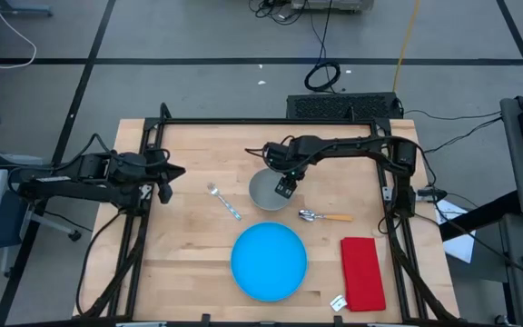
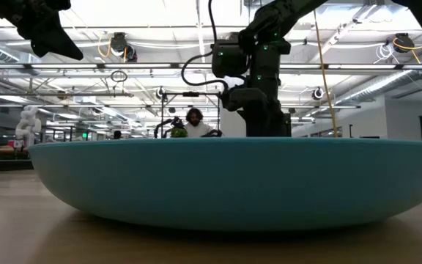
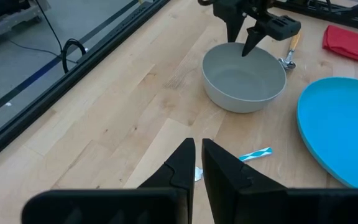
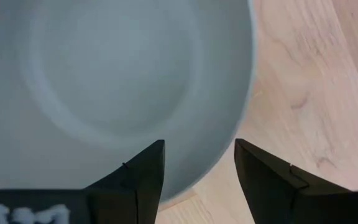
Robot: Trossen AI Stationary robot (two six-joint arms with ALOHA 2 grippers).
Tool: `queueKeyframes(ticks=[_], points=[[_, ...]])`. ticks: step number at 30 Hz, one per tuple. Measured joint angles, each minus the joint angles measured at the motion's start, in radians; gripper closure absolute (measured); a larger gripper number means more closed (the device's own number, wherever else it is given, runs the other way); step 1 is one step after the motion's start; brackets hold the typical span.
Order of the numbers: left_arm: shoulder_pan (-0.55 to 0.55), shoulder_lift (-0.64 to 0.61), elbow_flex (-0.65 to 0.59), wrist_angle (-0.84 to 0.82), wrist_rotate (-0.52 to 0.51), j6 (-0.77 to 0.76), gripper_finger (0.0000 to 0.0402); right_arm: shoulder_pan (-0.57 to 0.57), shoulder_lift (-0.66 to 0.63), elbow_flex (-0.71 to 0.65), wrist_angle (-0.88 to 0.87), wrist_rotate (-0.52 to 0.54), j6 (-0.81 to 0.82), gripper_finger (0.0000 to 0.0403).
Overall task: Pick and place plate/cup/fork/spoon on tray
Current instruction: Put the gray bowl on the blue plate
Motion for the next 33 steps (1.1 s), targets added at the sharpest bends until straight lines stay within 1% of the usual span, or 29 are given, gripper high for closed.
queueKeyframes(ticks=[6,9,23,30,33], points=[[0.0,0.0,0.0,0.0,0.0,0.0,0.0371,0.0,0.0,0.0,0.03,0.0,0.002,0.0221],[0.0,0.0,0.0,0.0,0.0,0.0,0.0371,-0.001,0.0,0.0,0.034,0.0,0.001,0.023],[0.0,0.0,0.0,0.0,0.0,0.0,0.0371,-0.002,0.0,0.0,0.067,0.0,-0.032,0.0331],[0.0,0.0,0.0,0.0,0.0,0.0,0.0371,-0.002,0.0,0.0,0.078,0.003,-0.06,0.0391],[0.0,0.0,0.0,0.0,0.0,0.0,0.0371,-0.002,0.0,0.0,0.086,0.004,-0.071,0.0398]])
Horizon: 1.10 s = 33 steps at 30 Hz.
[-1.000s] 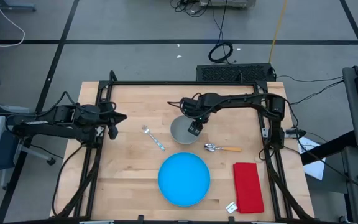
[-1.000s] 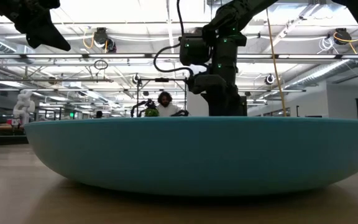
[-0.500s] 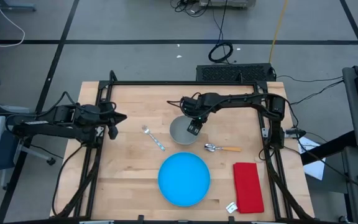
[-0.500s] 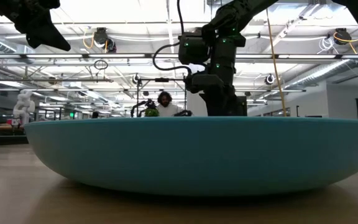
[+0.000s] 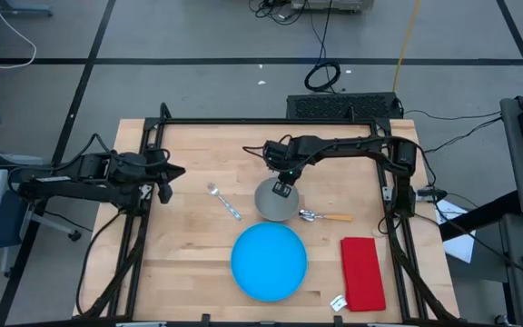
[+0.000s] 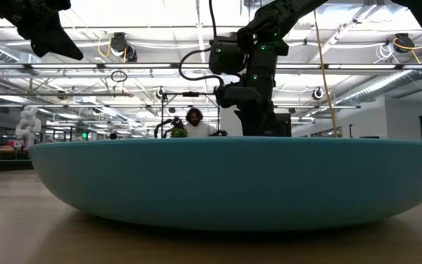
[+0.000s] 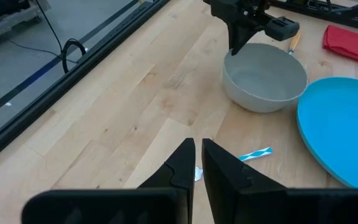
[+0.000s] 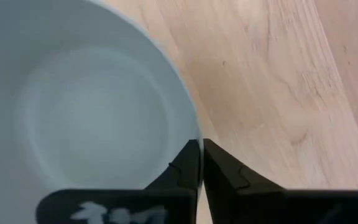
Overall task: Pick and place plate/cup/fork/spoon on tray
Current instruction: Put the gray bowl on the blue plate
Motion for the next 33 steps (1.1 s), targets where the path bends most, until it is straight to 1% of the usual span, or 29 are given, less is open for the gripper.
queueKeyframes(ticks=[7,13,23,27,31,33], points=[[0.0,0.0,0.0,0.0,0.0,0.0,0.0371,-0.005,0.0,0.0,0.02,0.053,-0.007,0.04],[0.0,0.0,0.0,0.0,0.0,0.0,0.0371,-0.025,-0.005,0.01,0.005,0.053,-0.008,0.0402],[0.0,0.021,0.0,0.0,0.0,0.0,0.0371,-0.031,-0.005,0.187,-0.249,0.051,-0.005,0.0402],[0.0,0.043,0.0,0.0,0.0,0.0,0.0371,-0.015,-0.005,0.256,-0.31,0.049,0.021,0.0402],[0.0,0.072,0.0,0.0,0.0,0.0,0.0371,0.013,-0.006,0.305,-0.344,-0.016,0.069,0.0402],[0.0,0.086,0.0,0.0,0.0,0.0,0.0371,0.036,-0.006,0.321,-0.361,-0.033,0.098,0.0402]])
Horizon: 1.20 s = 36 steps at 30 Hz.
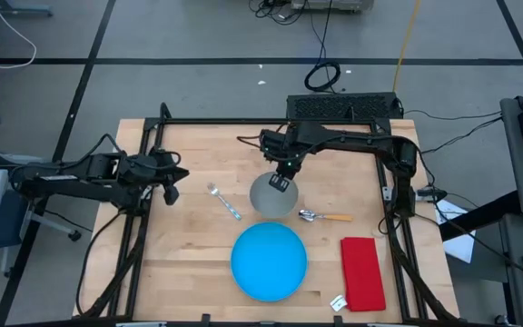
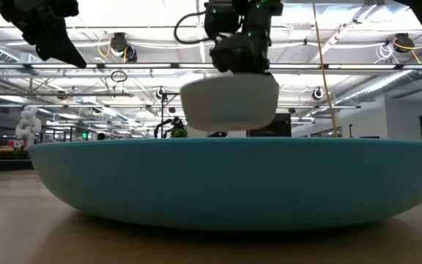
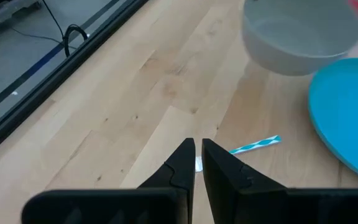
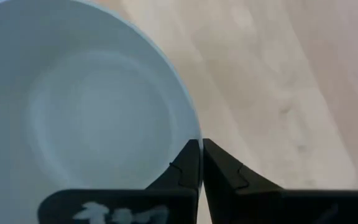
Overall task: Pick and place plate/cup/fork/spoon on tray
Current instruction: Put the gray bowl on the blue plate
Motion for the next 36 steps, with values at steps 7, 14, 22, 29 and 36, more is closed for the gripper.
queueKeyframes(ticks=[7,14,22,29,36], points=[[0.0,0.036,0.0,0.0,0.0,0.0,0.0371,0.115,0.0,0.009,-0.026,-0.024,0.104,0.0403],[0.0,0.044,0.0,0.0,0.0,0.0,0.0371,0.242,0.0,0.009,-0.005,-0.016,0.215,0.0403],[0.0,0.044,0.0,0.0,0.0,-0.003,0.0371,0.357,0.005,0.009,0.081,0.069,0.293,0.0403],[-0.003,0.044,0.0,-0.001,0.003,-0.006,0.0371,0.399,0.028,-0.034,0.126,0.056,0.329,0.0403],[-0.003,0.044,0.0,-0.001,0.004,-0.021,0.0371,0.408,0.027,-0.084,0.218,0.039,0.341,0.0403]])
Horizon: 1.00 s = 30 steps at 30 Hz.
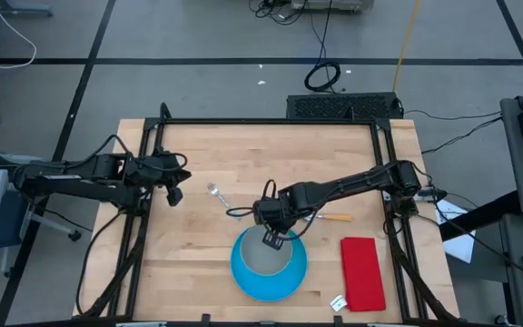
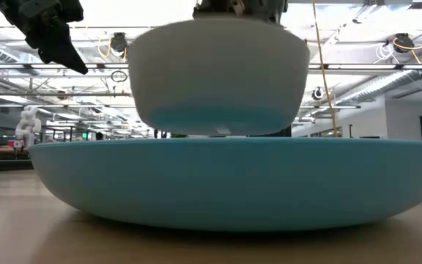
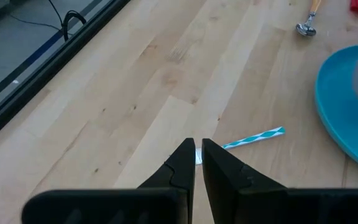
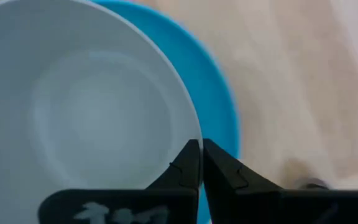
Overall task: Pick and place plate/cup/fork/spoon on tray
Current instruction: Put the gray bowl on the blue plate
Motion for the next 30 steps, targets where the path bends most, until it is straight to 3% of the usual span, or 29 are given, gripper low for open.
queueKeyframes(ticks=[5,30], points=[[0.0,0.0,0.0,-0.001,0.0,0.0,0.0371,0.013,0.0,-0.03,0.03,-0.036,0.023,0.0403],[0.0,0.0,0.0,0.0,0.046,-0.018,0.0371,0.056,0.029,-0.032,0.057,-0.007,0.052,0.0403]])
